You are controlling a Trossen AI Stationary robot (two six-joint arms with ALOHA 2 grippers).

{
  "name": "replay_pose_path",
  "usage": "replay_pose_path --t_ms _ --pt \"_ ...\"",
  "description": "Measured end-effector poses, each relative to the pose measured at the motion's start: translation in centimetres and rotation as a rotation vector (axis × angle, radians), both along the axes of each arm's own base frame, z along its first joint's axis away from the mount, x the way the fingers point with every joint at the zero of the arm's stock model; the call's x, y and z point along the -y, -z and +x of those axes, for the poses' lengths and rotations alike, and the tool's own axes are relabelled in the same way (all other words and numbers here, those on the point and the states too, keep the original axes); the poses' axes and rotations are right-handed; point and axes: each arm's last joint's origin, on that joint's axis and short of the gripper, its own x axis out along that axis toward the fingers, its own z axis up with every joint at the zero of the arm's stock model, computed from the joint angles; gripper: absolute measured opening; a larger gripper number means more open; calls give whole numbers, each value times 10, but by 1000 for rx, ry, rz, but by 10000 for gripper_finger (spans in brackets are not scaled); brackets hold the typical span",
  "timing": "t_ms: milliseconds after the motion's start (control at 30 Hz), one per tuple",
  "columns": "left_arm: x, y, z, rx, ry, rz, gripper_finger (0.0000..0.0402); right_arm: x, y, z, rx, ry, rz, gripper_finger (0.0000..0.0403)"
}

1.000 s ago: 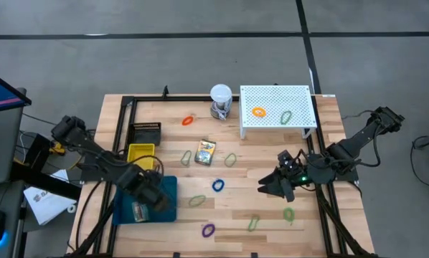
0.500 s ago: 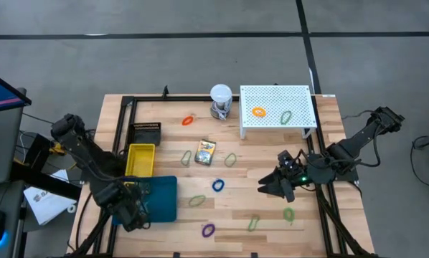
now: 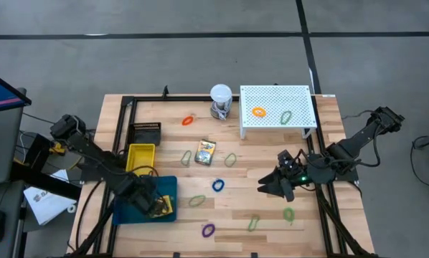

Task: Pick & Place Office Desk Supplies
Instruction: Adjust the left crayon box in the blue bin

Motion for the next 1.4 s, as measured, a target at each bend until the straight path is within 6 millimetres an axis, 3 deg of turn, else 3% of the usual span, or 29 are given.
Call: replay_pose_path --t_ms 300,667,867,1033,1200,1400 --pt "-20 -13 -17 83 -272 246 0 -3 0 -2 -1 -11 7 249" --pt "-43 -4 -18 -6 -351 366 0 -2 0 -2 2 9 -7 249" --pt "-26 9 -23 -26 -295 218 0 -4 0 -3 2 1 -6 249" --pt "-10 -4 -33 -112 -218 138 0 -8 1 -6 -1 -9 0 249" --pt "-7 -10 -34 -113 -200 132 0 -7 1 -6 2 11 -7 249" --pt "1 -11 -18 161 -229 119 0 -7 1 -6 1 11 -6 249"
